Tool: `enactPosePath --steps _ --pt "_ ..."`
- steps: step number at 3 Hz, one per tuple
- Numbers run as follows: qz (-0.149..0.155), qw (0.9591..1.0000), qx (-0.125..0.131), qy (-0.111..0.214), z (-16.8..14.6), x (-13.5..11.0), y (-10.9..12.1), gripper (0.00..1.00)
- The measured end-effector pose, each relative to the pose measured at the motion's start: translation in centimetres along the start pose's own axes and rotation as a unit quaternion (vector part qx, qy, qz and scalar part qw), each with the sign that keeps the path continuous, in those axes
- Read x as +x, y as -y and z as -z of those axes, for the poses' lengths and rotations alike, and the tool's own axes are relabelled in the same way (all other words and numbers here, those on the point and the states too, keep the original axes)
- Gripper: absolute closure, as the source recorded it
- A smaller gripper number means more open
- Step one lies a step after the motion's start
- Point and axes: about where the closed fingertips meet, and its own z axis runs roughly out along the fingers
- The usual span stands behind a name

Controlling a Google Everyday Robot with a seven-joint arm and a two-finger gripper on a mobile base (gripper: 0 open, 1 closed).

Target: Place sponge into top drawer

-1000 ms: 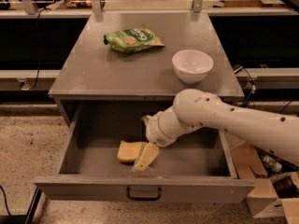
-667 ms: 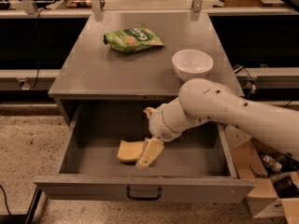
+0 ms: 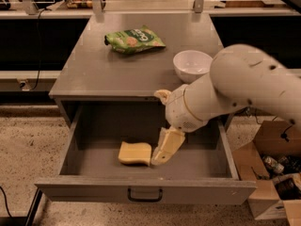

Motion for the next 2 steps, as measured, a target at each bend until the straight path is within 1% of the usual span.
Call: enactPosePath --steps 1,2 --pt "0.011 0.9998 0.01 -0.009 4.6 -1.6 0.1 0.0" --pt "0.004 0.9994 0.033 -0.008 8.6 -1.7 1.4 0.0"
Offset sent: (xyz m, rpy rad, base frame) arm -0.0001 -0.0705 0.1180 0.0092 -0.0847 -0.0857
